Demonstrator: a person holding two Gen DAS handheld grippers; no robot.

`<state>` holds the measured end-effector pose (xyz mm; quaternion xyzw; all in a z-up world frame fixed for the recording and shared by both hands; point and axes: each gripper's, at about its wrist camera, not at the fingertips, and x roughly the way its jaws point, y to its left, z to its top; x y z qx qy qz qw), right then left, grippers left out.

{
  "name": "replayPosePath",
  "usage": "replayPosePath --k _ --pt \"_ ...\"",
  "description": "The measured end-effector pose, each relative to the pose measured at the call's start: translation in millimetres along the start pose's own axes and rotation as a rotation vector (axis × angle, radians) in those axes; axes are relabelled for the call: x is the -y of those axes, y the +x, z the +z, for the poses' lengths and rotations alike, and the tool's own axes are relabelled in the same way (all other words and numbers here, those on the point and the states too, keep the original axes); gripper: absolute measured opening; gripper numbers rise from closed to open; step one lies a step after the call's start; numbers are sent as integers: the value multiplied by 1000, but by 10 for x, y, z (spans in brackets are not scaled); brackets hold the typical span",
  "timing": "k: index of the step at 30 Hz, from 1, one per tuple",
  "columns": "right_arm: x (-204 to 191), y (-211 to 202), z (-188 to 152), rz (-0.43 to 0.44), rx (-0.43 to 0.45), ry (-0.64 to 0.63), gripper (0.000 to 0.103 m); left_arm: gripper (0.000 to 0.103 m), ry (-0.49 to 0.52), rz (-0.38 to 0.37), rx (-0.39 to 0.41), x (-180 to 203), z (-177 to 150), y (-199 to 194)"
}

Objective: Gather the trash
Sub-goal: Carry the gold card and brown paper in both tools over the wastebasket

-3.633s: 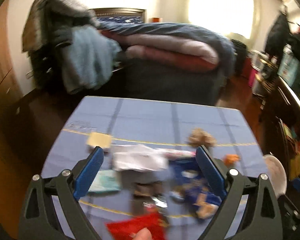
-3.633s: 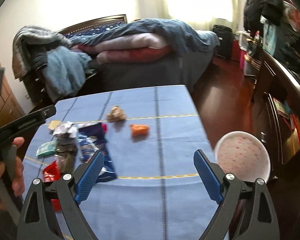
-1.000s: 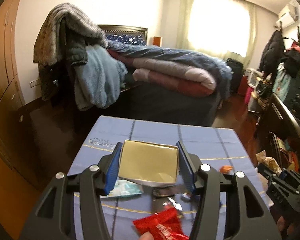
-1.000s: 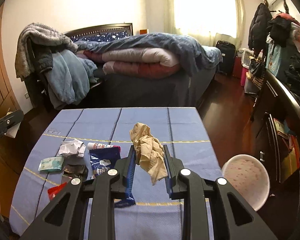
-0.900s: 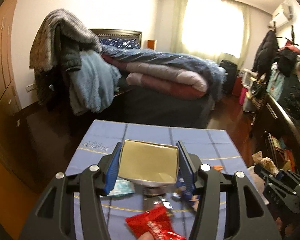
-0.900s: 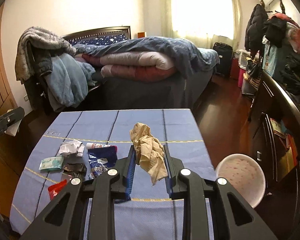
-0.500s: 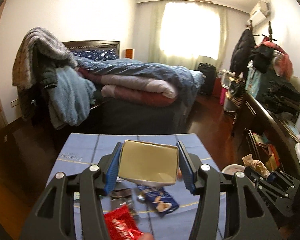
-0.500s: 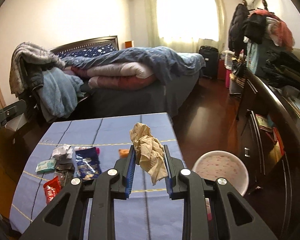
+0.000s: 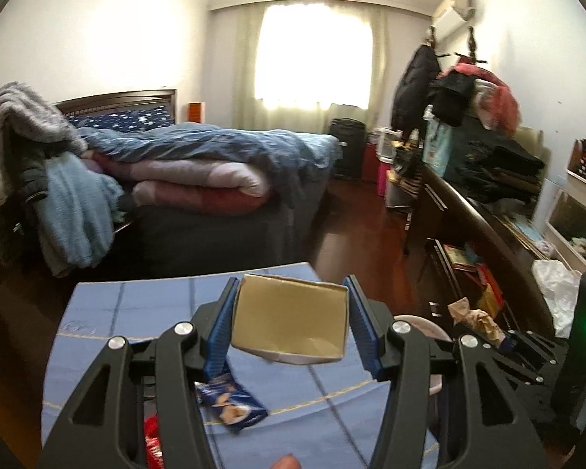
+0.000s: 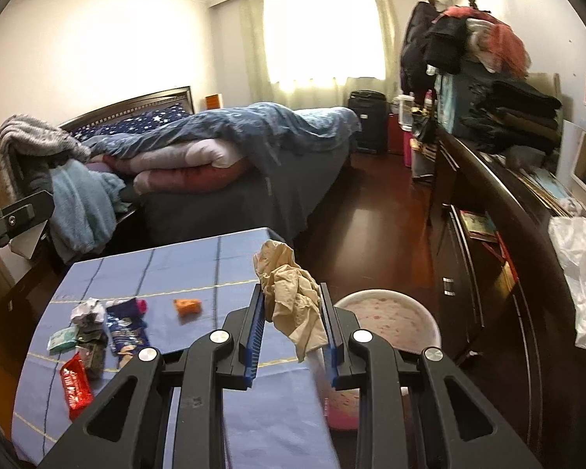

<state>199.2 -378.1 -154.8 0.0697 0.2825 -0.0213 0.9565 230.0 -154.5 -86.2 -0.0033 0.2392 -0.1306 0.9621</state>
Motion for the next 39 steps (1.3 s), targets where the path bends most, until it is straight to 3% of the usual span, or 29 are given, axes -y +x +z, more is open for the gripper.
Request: replayPosePath --k 12,22,39 --pt "622 91 -73 -108 -18 91 26 54 90 -133 -30 667 -10 398" --pt "1096 330 -174 -193 -68 160 26 54 142 -245 -103 1157 -137 983" --pt "1500 1032 -421 -215 -182 227 26 54 165 -311 -249 1663 -498 2036"
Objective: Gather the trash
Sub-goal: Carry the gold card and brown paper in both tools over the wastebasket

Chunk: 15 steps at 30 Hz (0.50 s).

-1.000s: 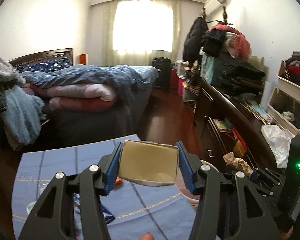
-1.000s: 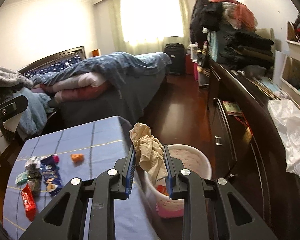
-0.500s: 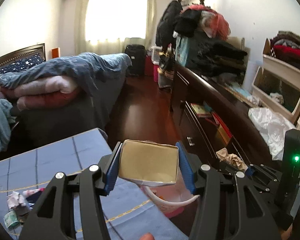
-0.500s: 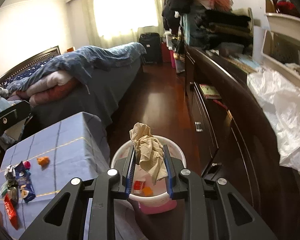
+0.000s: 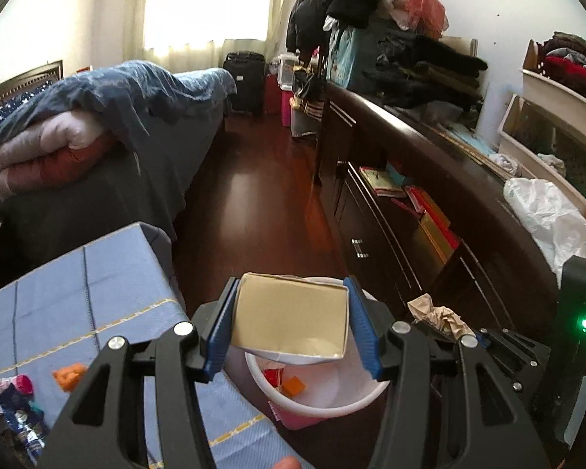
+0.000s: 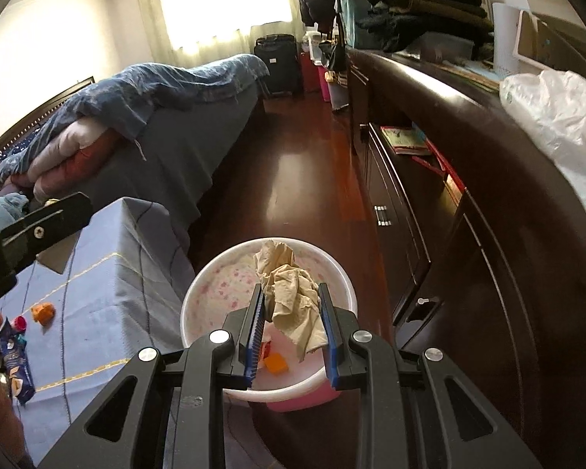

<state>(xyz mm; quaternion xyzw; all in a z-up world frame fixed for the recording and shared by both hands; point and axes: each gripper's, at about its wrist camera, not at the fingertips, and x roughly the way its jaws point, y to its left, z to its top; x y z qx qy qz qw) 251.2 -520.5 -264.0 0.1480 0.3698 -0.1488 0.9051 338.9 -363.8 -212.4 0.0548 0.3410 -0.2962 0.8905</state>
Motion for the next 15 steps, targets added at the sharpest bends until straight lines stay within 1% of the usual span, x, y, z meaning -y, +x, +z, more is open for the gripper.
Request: replayPosePath --k 9,15 --pt "5 334 2 -18 -33 -11 26 54 -6 -14 -78 -66 -77 479" --pt "29 531 -12 -35 -58 -10 26 54 -23 -41 -123 -74 -98 750"
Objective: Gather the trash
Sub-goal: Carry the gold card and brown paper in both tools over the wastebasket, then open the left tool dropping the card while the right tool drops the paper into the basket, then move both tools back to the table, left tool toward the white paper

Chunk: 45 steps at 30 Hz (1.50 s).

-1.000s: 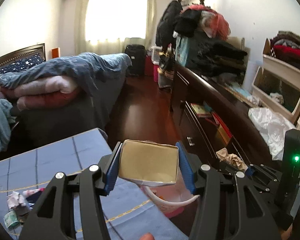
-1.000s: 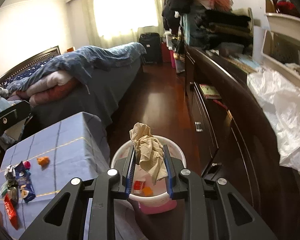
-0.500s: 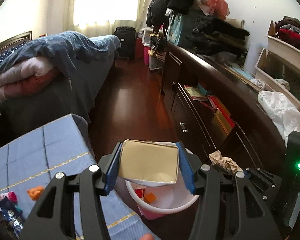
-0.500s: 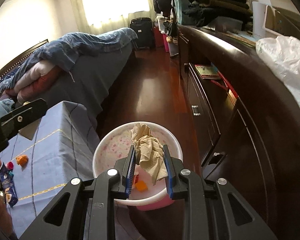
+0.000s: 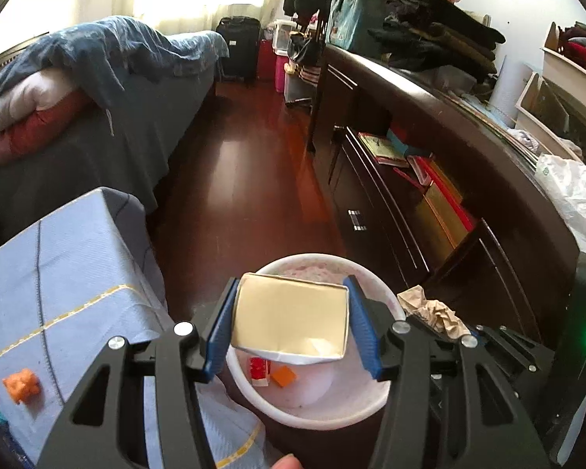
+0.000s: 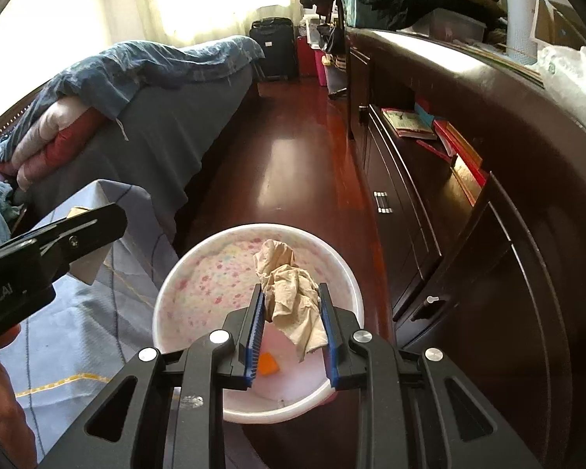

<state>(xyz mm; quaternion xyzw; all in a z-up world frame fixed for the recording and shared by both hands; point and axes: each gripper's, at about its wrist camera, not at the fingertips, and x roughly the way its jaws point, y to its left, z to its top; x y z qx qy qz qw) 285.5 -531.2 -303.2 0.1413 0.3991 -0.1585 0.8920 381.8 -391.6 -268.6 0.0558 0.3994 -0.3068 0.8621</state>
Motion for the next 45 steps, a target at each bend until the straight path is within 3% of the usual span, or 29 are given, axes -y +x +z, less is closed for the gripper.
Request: replayPosePath --k 9,15,21,23,27,33,45 --pt "17 221 -10 -17 -34 5 26 54 -9 -10 -39 0 -10 244" --pt "14 348 -5 -24 -47 4 32 56 -20 5 -68 -42 -11 400" --pt "32 415 -16 -30 -56 6 43 71 -56 -12 -64 -143 18 411" --pt "31 416 -18 -31 -57 6 47 82 -61 -18 -53 -153 29 387" --pt "17 388 -12 -32 -51 4 55 85 -65 -25 -35 -147 50 321" --pt "-46 277 8 -28 -39 -9 59 85 -78 -19 -1 -181 87 68" --pt "-447 -445 -8 41 22 -71 75 86 -95 126 72 -470 -127 -934"
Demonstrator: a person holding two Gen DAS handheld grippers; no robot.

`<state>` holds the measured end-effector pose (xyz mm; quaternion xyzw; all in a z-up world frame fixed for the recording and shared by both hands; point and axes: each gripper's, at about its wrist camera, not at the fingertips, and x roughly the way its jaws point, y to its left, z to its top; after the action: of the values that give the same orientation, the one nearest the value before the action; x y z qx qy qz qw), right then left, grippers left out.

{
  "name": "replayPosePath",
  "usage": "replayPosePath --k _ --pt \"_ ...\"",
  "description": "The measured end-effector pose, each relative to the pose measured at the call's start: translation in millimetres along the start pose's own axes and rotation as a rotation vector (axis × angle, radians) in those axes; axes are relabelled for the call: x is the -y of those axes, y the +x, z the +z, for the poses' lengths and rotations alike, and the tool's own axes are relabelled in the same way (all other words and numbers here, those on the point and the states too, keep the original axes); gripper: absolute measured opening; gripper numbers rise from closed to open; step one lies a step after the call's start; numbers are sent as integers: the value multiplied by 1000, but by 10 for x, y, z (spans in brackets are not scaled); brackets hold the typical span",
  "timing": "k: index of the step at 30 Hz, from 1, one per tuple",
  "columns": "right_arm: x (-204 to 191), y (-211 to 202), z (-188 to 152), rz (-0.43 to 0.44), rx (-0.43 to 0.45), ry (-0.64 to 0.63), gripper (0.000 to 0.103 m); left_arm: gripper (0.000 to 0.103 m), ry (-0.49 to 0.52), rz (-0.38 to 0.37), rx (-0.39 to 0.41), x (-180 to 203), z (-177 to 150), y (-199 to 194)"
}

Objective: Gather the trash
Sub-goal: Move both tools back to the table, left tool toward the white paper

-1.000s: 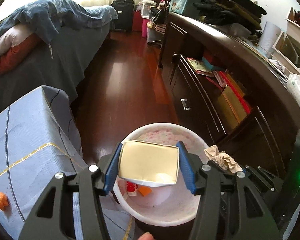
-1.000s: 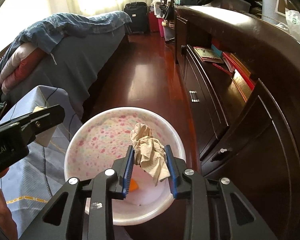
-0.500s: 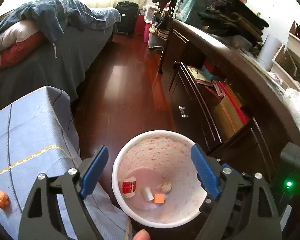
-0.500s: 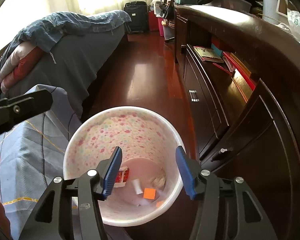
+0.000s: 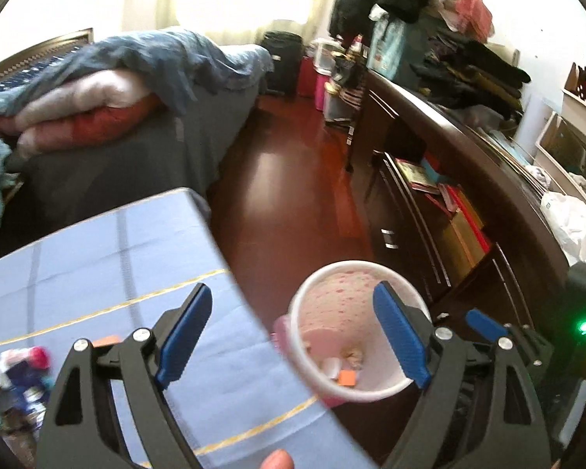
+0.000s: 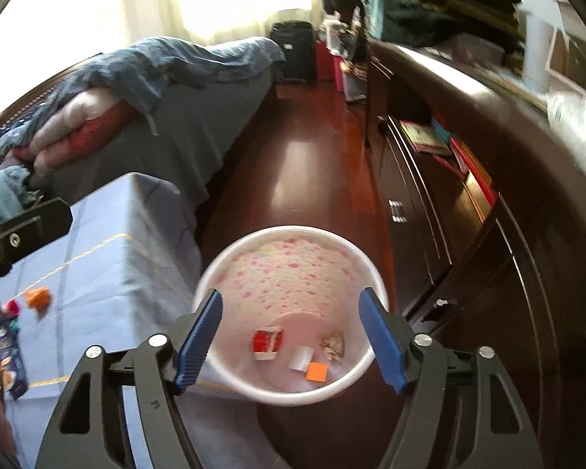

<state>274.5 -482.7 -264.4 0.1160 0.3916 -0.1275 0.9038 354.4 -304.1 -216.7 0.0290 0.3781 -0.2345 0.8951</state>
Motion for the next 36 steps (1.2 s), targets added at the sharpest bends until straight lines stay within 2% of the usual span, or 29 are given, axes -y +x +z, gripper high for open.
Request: replayPosePath --k 3,6,9,11,16,18,23,27,29,36 --pt "-203 -236 -21 49 31 -29 79 88 -11 64 26 -203 -82 -302" --pt "-446 -453 -63 109 50 -65 81 89 -32 158 44 -472 -177 -577" --pt "-695 -593 -113 157 60 -115 82 89 -92 251 50 -871 -299 -847" --pt "-845 -655 -137 181 61 -144 82 89 -130 300 37 -1116 -369 -956" --pt "-1238 -772 -236 246 56 -215 82 89 -243 493 8 -1875 -593 -1116" --pt "-1411 -802 -282 271 50 -245 82 89 -292 537 -13 -2169 -666 -1120" --pt "-1797 -832 -382 310 42 -319 82 91 -417 545 -56 -2768 -781 -988" --pt "-2080 -798 -439 332 33 -368 82 92 -488 467 -111 -3131 -876 -819" --pt "-2196 -758 -471 336 26 -386 83 94 -498 439 -116 -3213 -910 -760" --pt "-2588 -471 -558 359 -48 -427 83 94 -455 444 -131 -3314 -907 -590"
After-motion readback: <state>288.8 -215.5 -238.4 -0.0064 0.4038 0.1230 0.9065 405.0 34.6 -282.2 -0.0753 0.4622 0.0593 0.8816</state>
